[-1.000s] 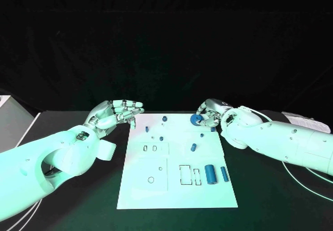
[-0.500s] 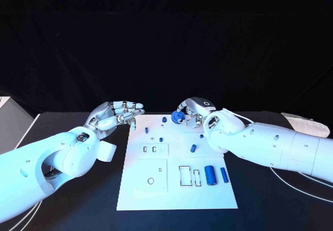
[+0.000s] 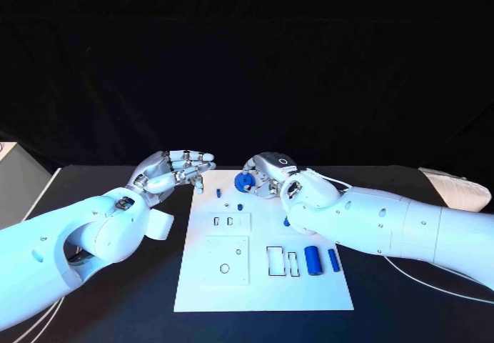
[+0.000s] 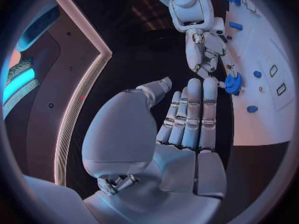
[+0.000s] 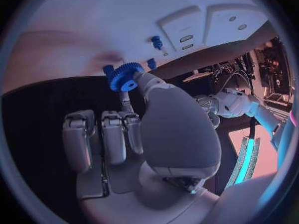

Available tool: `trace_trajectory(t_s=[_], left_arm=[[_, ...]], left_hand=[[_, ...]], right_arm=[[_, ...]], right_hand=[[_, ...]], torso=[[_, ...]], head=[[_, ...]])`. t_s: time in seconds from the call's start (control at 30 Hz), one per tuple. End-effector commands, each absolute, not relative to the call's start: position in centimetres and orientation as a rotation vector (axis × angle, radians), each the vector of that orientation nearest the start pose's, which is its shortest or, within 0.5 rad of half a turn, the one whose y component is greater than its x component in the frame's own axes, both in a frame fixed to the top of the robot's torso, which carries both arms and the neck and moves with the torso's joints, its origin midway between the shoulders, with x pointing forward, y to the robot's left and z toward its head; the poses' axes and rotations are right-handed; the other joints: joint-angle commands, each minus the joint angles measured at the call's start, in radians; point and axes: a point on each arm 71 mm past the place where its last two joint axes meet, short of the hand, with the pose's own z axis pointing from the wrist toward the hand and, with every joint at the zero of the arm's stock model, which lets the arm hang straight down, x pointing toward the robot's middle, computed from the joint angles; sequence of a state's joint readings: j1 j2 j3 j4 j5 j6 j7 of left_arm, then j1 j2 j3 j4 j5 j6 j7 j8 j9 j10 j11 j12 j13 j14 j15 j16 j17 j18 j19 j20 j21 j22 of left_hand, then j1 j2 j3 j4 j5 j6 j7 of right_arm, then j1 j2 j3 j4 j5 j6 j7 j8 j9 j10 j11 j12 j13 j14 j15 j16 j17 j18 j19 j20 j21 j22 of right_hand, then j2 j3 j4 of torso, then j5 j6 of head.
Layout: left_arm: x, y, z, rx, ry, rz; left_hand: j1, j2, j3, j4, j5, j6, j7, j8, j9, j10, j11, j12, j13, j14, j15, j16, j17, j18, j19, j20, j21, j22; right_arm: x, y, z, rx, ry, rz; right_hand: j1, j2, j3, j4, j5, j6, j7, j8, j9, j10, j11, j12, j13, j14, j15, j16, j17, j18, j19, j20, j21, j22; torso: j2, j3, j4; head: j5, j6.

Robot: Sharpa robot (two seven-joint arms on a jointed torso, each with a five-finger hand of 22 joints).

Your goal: Assemble the parts on the task board

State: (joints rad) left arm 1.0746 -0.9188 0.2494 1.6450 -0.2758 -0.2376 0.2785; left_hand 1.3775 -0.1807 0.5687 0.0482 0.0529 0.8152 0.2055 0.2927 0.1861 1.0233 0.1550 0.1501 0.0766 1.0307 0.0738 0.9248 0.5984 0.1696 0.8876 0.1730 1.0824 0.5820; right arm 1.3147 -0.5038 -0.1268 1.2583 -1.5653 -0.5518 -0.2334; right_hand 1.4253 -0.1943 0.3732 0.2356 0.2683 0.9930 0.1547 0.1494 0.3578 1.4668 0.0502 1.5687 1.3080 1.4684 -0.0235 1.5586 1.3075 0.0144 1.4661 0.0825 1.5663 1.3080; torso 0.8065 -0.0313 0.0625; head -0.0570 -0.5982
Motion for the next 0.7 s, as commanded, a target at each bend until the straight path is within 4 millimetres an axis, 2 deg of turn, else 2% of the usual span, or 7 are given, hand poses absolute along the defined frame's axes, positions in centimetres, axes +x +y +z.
trace_trajectory(t_s=[0.03, 0.3, 0.57, 0.7], left_arm=[[47.6, 20.9, -12.0, -0.846, 1.418, -1.651], [47.6, 20.9, -12.0, -0.838, 1.420, -1.650], [47.6, 20.9, -11.9, -0.837, 1.421, -1.651], [47.6, 20.9, -11.9, -0.837, 1.421, -1.650]], left_hand=[[0.003, 0.003, 0.006, -0.001, 0.001, -0.005, 0.015, 0.005, 0.001, -0.005, -0.001, 0.004, 0.000, -0.006, 0.002, 0.006, 0.000, 0.016, -0.005, -0.001, 0.005, 0.002], [0.003, 0.003, 0.006, -0.001, 0.001, -0.005, 0.015, 0.005, 0.001, -0.005, -0.001, 0.004, 0.000, -0.006, 0.002, 0.006, 0.000, 0.016, -0.005, -0.001, 0.005, 0.002], [0.003, 0.003, 0.006, -0.001, 0.001, -0.005, 0.015, 0.005, 0.001, -0.005, -0.001, 0.004, 0.000, -0.006, 0.002, 0.006, 0.000, 0.016, -0.005, -0.001, 0.005, 0.002], [0.003, 0.003, 0.006, -0.001, 0.001, -0.005, 0.015, 0.005, 0.001, -0.005, -0.001, 0.004, 0.000, -0.006, 0.002, 0.006, 0.000, 0.016, -0.005, -0.001, 0.005, 0.002]], right_arm=[[53.5, -10.0, -15.4, -0.224, 1.393, 0.542], [53.6, -9.2, -16.0, -0.233, 1.413, 0.528], [54.0, -8.8, -16.3, -0.238, 1.418, 0.511], [54.2, -8.9, -16.4, -0.239, 1.416, 0.500]], right_hand=[[-0.008, -0.002, 0.006, -0.001, -0.006, 0.050, -0.032, 0.031, 0.017, 0.104, -0.006, 0.002, 0.263, 0.094, -0.006, 0.004, 0.226, -0.014, 0.105, -0.005, 0.005, 0.263], [-0.011, -0.005, 0.008, -0.001, -0.008, 0.048, -0.031, 0.030, 0.016, 0.104, -0.005, 0.002, 0.263, 0.094, -0.006, 0.004, 0.225, -0.014, 0.105, -0.005, 0.005, 0.263], [-0.013, -0.006, 0.008, -0.001, -0.009, 0.047, -0.030, 0.029, 0.016, 0.104, -0.005, 0.002, 0.263, 0.094, -0.005, 0.004, 0.226, -0.014, 0.105, -0.005, 0.005, 0.263], [-0.015, -0.007, 0.009, -0.001, -0.010, 0.046, -0.029, 0.029, 0.016, 0.104, -0.004, 0.002, 0.263, 0.094, -0.005, 0.004, 0.225, -0.014, 0.105, -0.005, 0.005, 0.263]], torso=[[0.000, 0.0001, -0.0006], [0.000, 0.0007, -0.0022], [0.000, 0.0003, 0.0003], [0.001, 0.0010, -0.0010]], head=[[0.004, -0.004], [0.009, -0.006], [0.008, -0.007], [0.010, -0.008]])
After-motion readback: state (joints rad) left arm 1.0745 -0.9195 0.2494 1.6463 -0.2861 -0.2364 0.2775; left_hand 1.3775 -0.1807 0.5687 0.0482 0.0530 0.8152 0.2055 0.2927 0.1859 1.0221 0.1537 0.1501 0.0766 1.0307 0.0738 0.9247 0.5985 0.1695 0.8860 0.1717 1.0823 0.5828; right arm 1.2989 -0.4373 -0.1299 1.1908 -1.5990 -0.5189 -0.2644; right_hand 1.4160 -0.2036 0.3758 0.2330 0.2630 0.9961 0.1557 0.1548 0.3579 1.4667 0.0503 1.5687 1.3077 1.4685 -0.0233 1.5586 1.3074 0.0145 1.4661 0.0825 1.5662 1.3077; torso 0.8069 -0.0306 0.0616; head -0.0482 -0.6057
